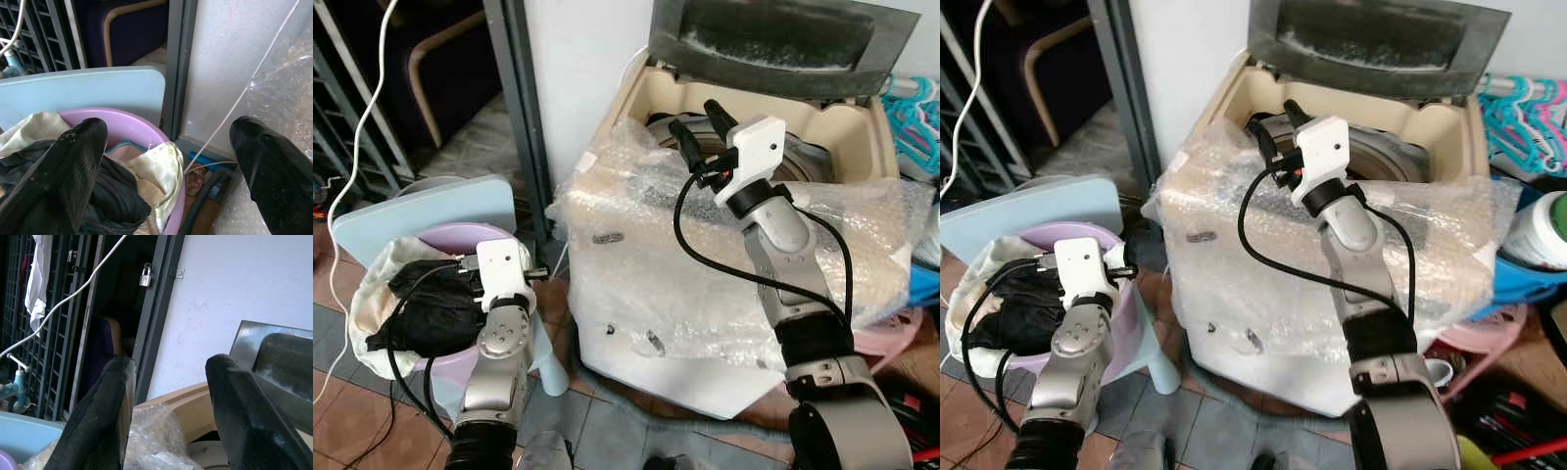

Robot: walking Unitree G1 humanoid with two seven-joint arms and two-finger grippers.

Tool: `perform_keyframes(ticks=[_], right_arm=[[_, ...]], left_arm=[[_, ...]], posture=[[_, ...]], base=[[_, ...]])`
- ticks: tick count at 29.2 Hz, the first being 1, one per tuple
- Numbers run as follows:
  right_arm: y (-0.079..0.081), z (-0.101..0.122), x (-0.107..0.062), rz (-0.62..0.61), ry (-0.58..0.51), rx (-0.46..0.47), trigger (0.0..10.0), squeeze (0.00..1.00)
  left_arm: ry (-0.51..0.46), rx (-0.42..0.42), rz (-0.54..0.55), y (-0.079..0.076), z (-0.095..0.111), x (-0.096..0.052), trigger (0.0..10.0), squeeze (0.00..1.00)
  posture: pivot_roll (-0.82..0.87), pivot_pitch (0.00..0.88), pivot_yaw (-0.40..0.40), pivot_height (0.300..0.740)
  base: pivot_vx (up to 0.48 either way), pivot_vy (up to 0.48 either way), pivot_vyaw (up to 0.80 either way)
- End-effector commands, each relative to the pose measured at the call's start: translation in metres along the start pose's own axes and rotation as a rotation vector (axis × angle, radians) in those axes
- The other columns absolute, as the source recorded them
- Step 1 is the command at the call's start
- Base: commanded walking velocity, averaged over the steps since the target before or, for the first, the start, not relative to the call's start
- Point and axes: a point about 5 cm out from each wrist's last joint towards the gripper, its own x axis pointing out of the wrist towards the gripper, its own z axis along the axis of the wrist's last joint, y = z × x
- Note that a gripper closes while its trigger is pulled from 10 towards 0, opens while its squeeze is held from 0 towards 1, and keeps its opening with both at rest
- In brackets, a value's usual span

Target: Clothes washing

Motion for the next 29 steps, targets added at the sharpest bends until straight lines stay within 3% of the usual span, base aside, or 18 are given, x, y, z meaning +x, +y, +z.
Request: perform_keyframes(ticks=[1, 12, 23, 29], right_arm=[[0.003, 0.004, -0.002, -0.02, 0.005, 0.024, 10.0, 0.0], [0.016, -0.004, -0.01, -0.039, 0.055, 0.09, 10.0, 0.0], [0.022, -0.01, -0.016, -0.028, 0.107, 0.095, 10.0, 0.0], [0.029, -0.014, -0.022, -0.005, 0.134, 0.099, 10.0, 0.0]], left_arm=[[-0.017, -0.003, -0.008, -0.004, 0.004, 0.003, 10.0, 0.0], [-0.033, -0.018, -0.022, -0.012, 0.009, 0.005, 10.0, 0.0], [-0.031, -0.012, -0.019, -0.013, 0.008, 0.006, 10.0, 0.0], [-0.066, -0.02, -0.047, -0.016, 0.011, 0.006, 10.0, 0.0]], posture=[[0.02, 0.0, -0.014, 0.74], [0.02, 0.0, -0.012, 0.74], [0.01, 0.0, -0.011, 0.74], [0.01, 0.0, -0.008, 0.74]], base=[[0.0, 0.0, 0.8], [0.0, 0.417, 0.7], [0.0, 0.48, 0.0], [0.0, 0.0, 0.8]])
